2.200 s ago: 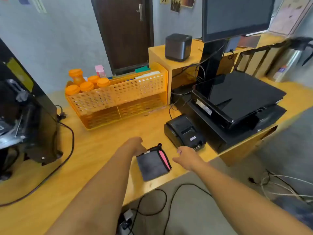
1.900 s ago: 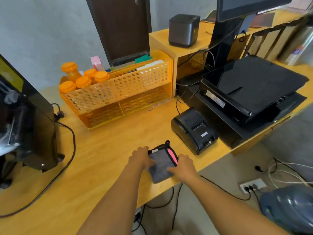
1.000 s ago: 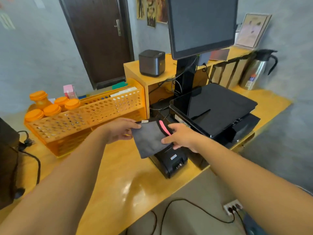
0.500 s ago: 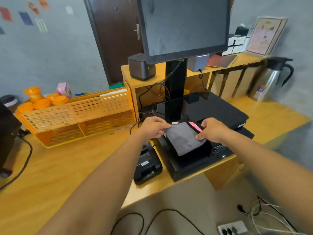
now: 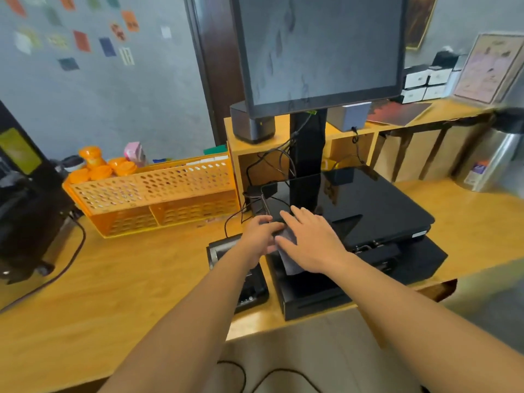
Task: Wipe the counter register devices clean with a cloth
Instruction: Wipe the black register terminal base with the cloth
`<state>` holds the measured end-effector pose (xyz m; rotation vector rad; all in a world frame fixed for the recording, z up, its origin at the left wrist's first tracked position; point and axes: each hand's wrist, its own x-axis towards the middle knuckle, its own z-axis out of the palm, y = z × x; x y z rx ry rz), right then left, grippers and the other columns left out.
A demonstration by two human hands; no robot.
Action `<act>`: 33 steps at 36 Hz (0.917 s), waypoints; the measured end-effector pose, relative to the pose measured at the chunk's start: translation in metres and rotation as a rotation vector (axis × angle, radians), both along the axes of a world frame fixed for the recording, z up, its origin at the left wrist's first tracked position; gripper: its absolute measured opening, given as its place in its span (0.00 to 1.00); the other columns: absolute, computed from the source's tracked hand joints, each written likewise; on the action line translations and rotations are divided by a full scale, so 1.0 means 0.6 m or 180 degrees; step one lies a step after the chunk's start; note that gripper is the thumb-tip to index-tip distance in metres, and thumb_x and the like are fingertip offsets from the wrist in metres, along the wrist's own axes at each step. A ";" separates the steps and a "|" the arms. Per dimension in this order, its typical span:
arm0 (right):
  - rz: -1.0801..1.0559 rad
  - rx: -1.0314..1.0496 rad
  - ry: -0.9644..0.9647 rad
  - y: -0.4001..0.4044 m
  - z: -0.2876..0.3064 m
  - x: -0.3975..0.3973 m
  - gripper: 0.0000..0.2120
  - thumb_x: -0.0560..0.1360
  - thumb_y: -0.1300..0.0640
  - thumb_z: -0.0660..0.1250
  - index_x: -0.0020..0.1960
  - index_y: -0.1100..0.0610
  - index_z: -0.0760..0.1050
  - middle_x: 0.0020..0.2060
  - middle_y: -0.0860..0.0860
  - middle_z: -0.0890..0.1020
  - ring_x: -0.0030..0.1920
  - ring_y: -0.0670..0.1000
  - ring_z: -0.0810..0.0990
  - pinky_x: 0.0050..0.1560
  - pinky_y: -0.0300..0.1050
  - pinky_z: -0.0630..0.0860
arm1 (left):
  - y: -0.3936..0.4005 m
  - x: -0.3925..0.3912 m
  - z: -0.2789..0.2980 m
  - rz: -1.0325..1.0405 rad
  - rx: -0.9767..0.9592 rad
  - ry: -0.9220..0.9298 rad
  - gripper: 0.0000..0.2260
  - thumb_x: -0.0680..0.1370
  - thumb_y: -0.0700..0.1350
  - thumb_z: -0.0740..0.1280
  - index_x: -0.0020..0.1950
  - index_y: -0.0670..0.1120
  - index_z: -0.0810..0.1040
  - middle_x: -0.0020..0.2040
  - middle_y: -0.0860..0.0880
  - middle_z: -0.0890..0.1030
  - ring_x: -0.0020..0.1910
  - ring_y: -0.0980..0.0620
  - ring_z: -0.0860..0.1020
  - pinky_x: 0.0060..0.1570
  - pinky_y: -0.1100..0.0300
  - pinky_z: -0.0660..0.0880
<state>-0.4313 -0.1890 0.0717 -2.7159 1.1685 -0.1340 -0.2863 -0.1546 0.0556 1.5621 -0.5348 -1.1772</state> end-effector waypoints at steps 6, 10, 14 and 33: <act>0.0085 -0.0126 0.0331 -0.029 -0.023 0.024 0.35 0.81 0.31 0.41 0.83 0.44 0.37 0.84 0.51 0.46 0.83 0.54 0.42 0.81 0.57 0.41 | -0.028 0.030 -0.005 0.0236 -0.0066 0.0009 0.15 0.83 0.48 0.67 0.68 0.44 0.77 0.54 0.48 0.82 0.47 0.52 0.82 0.41 0.57 0.82; 0.0032 -0.0105 0.0358 -0.050 -0.031 0.033 0.33 0.82 0.32 0.41 0.83 0.43 0.40 0.84 0.50 0.47 0.83 0.53 0.41 0.80 0.58 0.40 | -0.069 0.039 -0.006 0.0371 -0.0322 -0.0125 0.19 0.87 0.51 0.59 0.77 0.47 0.71 0.69 0.49 0.78 0.67 0.49 0.76 0.66 0.50 0.75; -0.0102 -0.0129 0.0314 -0.067 -0.032 0.049 0.31 0.83 0.34 0.40 0.83 0.43 0.41 0.84 0.50 0.48 0.83 0.53 0.42 0.80 0.58 0.40 | -0.093 0.023 0.016 0.0247 -0.0374 0.0254 0.29 0.85 0.61 0.56 0.83 0.51 0.60 0.82 0.51 0.63 0.77 0.53 0.64 0.73 0.52 0.60; -0.0021 -0.0152 0.0651 -0.233 -0.012 0.204 0.27 0.85 0.41 0.42 0.83 0.42 0.43 0.83 0.50 0.51 0.83 0.55 0.45 0.80 0.61 0.44 | -0.123 0.041 -0.068 0.0206 -0.0930 0.0118 0.25 0.86 0.62 0.51 0.83 0.60 0.57 0.68 0.71 0.66 0.59 0.78 0.67 0.55 0.75 0.62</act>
